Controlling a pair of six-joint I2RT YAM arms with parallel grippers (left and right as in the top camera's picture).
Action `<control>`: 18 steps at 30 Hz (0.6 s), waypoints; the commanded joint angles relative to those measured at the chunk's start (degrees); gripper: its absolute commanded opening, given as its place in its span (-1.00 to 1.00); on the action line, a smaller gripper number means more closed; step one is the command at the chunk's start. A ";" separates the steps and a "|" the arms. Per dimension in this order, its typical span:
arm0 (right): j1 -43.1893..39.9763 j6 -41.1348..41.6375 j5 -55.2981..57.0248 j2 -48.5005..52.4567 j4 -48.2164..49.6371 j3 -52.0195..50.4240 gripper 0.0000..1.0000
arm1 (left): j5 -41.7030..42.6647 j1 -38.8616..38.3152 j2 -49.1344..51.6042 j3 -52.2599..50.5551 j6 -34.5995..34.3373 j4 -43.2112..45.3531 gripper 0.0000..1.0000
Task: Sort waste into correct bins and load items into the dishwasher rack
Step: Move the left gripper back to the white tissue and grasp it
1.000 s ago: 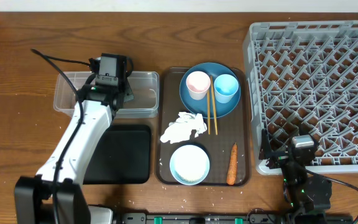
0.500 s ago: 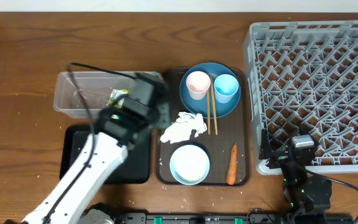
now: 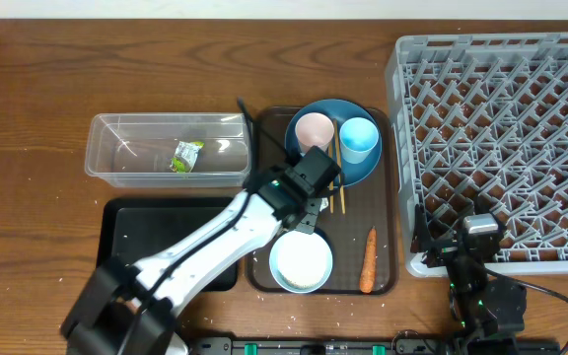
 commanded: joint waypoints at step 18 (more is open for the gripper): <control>0.17 -0.66 0.35 0.04 -0.24 -0.07 0.99 | -1.73 -0.07 8.76 0.96 7.63 3.37 -0.89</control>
